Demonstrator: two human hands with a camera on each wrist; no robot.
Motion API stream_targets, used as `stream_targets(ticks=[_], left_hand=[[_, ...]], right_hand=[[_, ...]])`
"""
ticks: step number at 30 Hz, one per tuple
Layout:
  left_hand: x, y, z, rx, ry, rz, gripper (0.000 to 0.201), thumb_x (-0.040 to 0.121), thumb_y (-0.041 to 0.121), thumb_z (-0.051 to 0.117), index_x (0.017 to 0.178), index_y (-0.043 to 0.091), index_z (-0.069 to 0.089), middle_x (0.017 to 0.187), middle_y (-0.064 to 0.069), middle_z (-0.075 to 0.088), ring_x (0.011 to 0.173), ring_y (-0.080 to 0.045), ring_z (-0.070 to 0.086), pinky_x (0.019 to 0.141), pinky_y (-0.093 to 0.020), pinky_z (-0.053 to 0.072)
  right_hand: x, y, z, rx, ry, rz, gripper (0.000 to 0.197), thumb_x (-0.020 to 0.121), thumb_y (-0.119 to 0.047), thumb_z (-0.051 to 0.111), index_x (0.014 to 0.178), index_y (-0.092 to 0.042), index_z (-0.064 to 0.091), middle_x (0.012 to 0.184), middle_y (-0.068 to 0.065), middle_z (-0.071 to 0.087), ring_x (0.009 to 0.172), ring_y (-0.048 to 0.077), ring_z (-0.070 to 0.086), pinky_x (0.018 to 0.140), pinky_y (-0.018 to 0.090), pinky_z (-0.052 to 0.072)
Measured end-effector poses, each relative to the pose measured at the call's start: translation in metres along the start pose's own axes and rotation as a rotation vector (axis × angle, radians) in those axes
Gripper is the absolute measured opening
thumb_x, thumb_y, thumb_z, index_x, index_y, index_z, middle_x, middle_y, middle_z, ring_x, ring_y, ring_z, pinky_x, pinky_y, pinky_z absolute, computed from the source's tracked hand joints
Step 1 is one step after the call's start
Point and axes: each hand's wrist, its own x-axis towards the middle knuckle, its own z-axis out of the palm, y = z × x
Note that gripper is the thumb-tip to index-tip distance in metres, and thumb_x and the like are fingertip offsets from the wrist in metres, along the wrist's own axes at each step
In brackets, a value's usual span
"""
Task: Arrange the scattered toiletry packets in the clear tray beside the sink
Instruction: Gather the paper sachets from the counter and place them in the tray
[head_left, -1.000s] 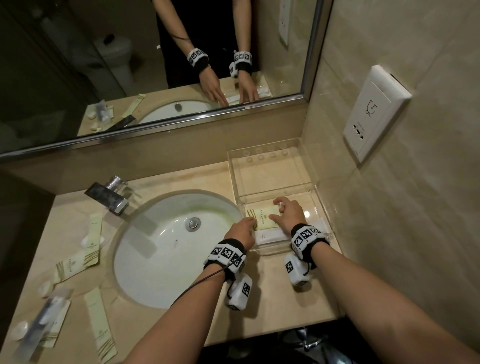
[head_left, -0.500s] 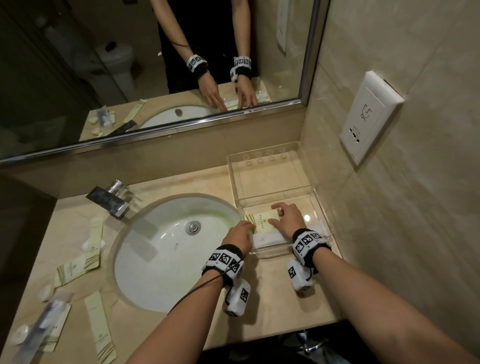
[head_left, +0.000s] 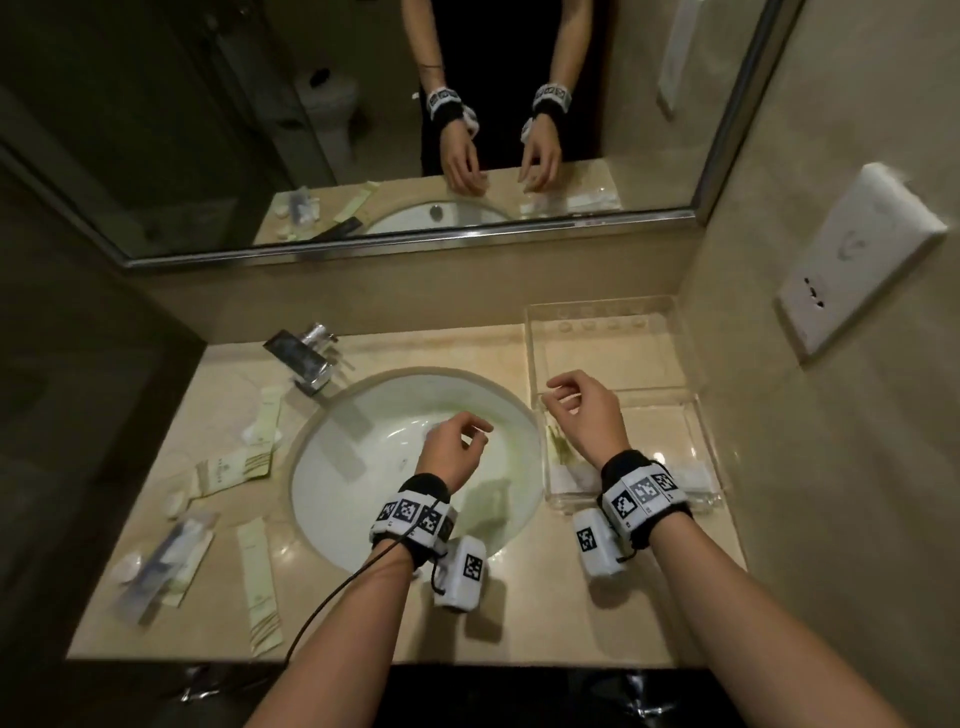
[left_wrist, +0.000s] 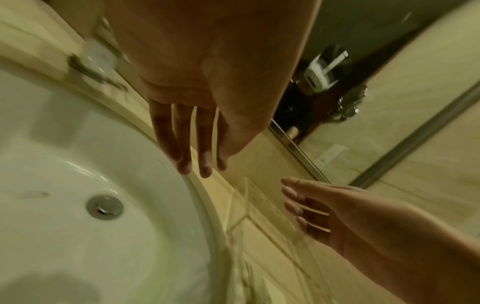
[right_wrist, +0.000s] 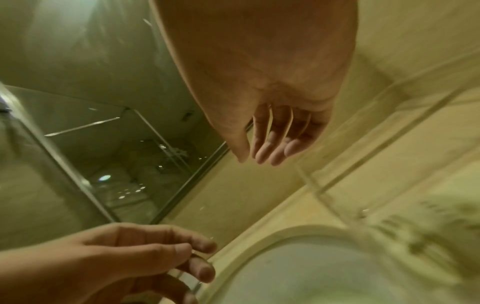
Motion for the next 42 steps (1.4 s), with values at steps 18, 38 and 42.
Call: stream_targets(ticks=[18,38,42], left_hand=[[-0.118,-0.206,-0.192,-0.107,0.398,-0.571,0.012,0.084,0.009,0.060,0.092,0.017,0.066,0.094,-0.004,0.071,0.087,-0.018,0.065,0.084,-0.032,0.054],[-0.084,-0.284,-0.199,0.009,0.109,-0.621,0.063,0.062,0.034,0.086,0.100,0.015,0.040,0.100,-0.006,0.057,0.091,-0.025,0.059,0.073,-0.034,0.046],[-0.084,-0.285,-0.198,0.060,0.100,-0.609,0.059,0.065,0.032,0.085,0.104,0.015,0.044,0.106,-0.006,0.056,0.092,-0.024,0.059,0.072,-0.033,0.044]], right_hand=[[-0.063,-0.129,0.272,-0.031,-0.651,-0.108,0.012,0.084,-0.021,0.071,0.095,-0.014,0.070,0.085,0.003,0.071,0.071,0.014,0.063,0.067,0.023,0.048],[-0.044,-0.163,0.434,-0.343,-0.473,0.253,0.070,0.073,-0.036,0.084,0.123,-0.006,0.045,0.126,0.015,0.055,0.112,0.033,0.059,0.084,0.038,0.049],[-0.048,-0.161,0.437,-0.383,-0.460,0.230,0.068,0.072,-0.025,0.084,0.123,-0.005,0.044,0.124,0.017,0.057,0.110,0.035,0.060,0.085,0.040,0.051]])
